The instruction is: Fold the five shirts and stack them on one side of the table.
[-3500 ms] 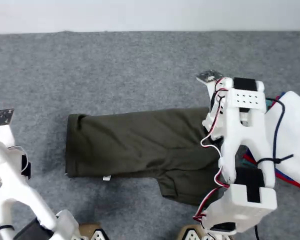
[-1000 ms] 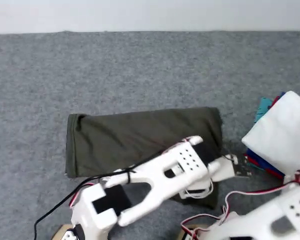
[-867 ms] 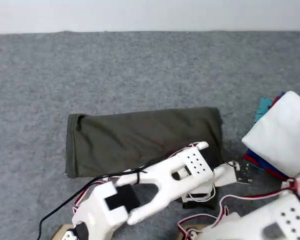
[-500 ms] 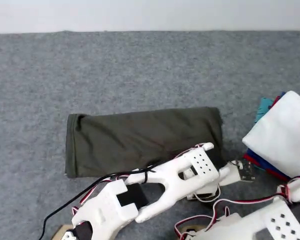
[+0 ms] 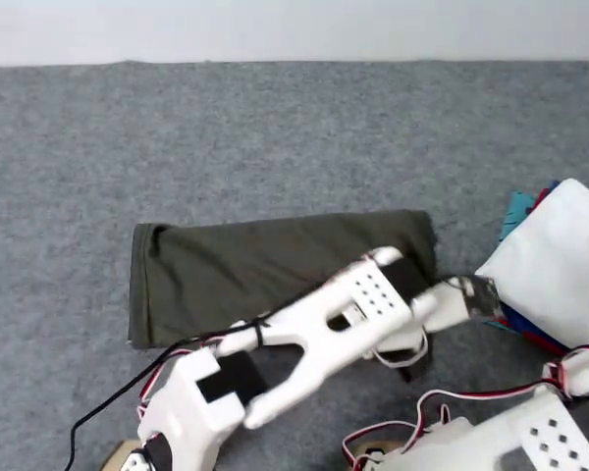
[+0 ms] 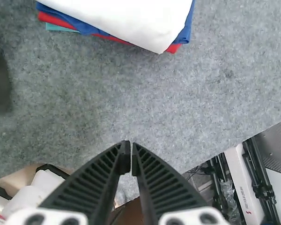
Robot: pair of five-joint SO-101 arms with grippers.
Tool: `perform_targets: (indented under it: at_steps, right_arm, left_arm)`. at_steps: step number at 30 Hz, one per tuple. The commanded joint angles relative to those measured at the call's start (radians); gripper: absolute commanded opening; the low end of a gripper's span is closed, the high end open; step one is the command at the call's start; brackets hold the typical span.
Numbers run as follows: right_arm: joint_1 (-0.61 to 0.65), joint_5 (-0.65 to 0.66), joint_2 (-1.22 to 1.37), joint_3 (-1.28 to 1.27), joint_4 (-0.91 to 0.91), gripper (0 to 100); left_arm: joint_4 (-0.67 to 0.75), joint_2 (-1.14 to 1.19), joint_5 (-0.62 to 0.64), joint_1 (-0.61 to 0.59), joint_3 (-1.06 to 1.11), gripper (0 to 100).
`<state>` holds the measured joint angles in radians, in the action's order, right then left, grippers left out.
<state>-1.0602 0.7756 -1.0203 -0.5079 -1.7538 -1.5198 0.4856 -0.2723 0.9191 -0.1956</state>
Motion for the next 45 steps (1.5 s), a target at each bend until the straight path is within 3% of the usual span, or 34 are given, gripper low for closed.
perform_targets:
  at_steps: [1, 16, 23, 31, 38, 45]
  right_arm:
    - [-0.007, 0.011, -0.01, 0.003, -0.027, 0.9]
    - [-0.002, 0.011, -0.002, 0.003, -0.025, 0.9]
    - [-0.002, 0.011, -0.004, 0.003, -0.025, 0.9]
    - [-0.008, 0.011, -0.01, 0.003, -0.031, 0.9]
    - [-0.008, 0.011, -0.012, 0.003, -0.031, 0.9]
    - [-0.008, 0.011, -0.012, 0.003, -0.033, 0.9]
  left_arm:
    - [0.061, -0.074, -0.011, -0.072, -0.038, 1]
    - [0.273, -0.057, -0.014, -0.245, -0.036, 2]
    - [0.273, 0.084, -0.029, -0.288, -0.042, 20]
    - [0.253, 0.038, -0.009, -0.35, -0.044, 20]
    - [0.089, -0.13, 0.032, -0.431, -0.042, 20]
    - [0.028, -0.282, 0.118, -0.672, -0.038, 20]
